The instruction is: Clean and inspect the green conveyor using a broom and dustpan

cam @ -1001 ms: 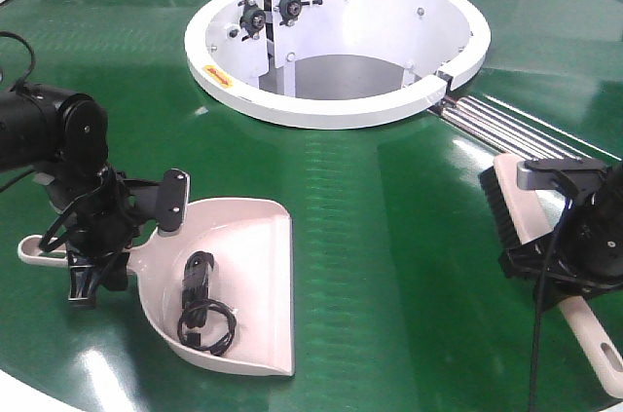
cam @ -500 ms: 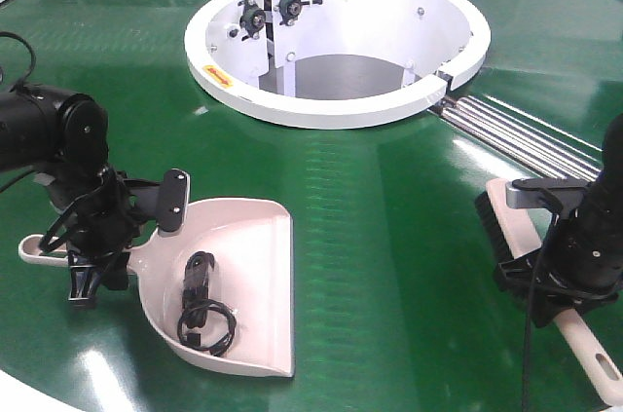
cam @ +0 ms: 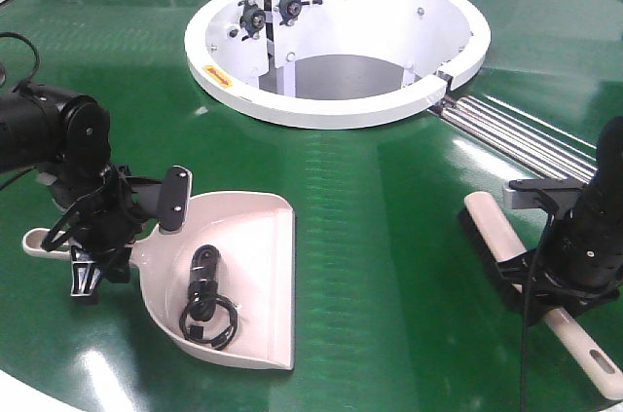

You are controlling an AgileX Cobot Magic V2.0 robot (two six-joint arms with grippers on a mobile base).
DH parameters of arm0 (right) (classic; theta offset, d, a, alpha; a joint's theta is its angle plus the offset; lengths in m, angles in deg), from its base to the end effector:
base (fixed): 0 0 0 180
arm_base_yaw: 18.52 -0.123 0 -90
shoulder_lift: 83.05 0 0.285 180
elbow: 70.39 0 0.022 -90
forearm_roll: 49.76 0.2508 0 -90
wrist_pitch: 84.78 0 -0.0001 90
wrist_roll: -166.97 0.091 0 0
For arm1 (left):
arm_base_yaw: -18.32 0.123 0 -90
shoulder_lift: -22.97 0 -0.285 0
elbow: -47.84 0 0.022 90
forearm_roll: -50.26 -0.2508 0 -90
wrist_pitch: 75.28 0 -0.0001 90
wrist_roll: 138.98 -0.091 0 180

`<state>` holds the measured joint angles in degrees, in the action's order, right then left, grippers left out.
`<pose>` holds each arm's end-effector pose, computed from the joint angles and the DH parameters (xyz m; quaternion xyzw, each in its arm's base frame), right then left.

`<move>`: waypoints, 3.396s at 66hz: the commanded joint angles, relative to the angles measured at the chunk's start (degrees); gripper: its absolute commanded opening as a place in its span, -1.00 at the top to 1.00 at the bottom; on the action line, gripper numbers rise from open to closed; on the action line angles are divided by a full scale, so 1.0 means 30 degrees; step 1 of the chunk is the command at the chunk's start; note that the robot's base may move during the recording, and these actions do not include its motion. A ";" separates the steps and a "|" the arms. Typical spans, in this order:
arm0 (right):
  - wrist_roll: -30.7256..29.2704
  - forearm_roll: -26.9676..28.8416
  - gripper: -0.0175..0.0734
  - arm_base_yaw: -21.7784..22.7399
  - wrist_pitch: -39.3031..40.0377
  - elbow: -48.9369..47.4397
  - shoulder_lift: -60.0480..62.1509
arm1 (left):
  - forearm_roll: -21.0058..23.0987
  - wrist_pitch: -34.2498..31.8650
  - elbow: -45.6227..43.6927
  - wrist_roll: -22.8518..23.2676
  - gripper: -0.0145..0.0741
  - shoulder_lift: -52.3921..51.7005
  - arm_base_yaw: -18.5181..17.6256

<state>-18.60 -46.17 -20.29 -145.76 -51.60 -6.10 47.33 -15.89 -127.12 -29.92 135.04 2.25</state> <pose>0.2842 0.0138 0.1963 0.0481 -0.9982 -0.0278 0.0237 0.3335 -0.0919 0.2017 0.6968 0.7162 0.0339 0.0168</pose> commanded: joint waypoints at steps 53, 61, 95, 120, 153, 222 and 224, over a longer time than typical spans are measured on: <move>-0.0468 0.0165 -0.47 -0.0054 0.0158 -0.5536 0.5205 | -0.0313 -0.0087 -0.0516 0.5728 -0.51 -0.5918 -0.0094; -0.0468 0.1186 -0.47 -0.0120 0.1541 -0.6940 0.6257 | -0.0885 -0.1272 -0.0516 0.8514 -0.51 -0.7288 -0.0094; -0.2400 0.2611 -0.46 -0.0120 0.7333 -0.5178 1.3097 | -0.0269 -0.5029 -0.0490 1.6400 -0.50 -1.4150 -0.0094; -0.3471 0.2513 -0.46 -0.0120 1.6168 0.5900 2.1384 | 0.2694 -0.9953 0.5296 1.7692 -0.21 -2.1315 -0.0094; -0.3886 0.4032 -0.34 -0.0120 1.7630 1.4778 2.8385 | 0.2495 -1.5110 1.8454 1.9212 -0.10 -2.9762 -0.0094; -0.4890 0.4656 0.64 -0.0120 1.7446 1.4796 2.8385 | 0.2674 -1.6985 1.9304 1.9167 0.69 -2.9791 -0.0094; -0.4890 0.4656 0.64 -0.0120 1.7446 1.4796 2.8385 | 0.2608 -1.7023 1.9515 1.9167 0.69 -2.9899 -0.0094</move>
<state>-33.17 -32.49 -20.66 -97.37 -5.65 79.60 54.78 -62.26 -68.16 27.09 45.26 2.25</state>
